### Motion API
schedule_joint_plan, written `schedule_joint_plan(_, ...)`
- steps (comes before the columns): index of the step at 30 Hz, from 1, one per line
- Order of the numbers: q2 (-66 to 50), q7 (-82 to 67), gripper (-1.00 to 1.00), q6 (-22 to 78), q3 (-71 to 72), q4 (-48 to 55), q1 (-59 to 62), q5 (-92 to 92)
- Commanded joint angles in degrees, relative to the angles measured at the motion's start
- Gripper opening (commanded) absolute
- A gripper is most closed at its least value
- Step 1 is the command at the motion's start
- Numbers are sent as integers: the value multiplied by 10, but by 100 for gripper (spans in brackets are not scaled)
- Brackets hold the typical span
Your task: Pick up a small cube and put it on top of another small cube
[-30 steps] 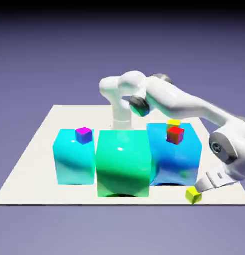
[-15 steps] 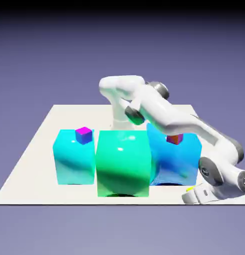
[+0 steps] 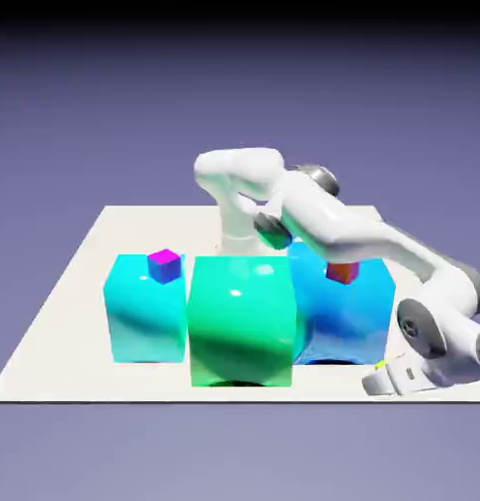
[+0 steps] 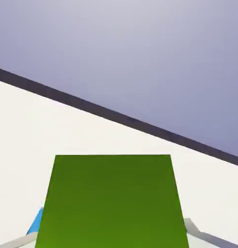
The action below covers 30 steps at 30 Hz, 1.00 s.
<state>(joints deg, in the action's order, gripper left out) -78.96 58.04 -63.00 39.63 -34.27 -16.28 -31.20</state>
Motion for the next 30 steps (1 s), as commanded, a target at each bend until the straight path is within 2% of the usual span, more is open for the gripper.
schedule_joint_plan(1,21,-7,-100,-2,-19,-21,6,9)
schedule_joint_plan(30,623,-190,-100,-54,-576,-619,172,290)
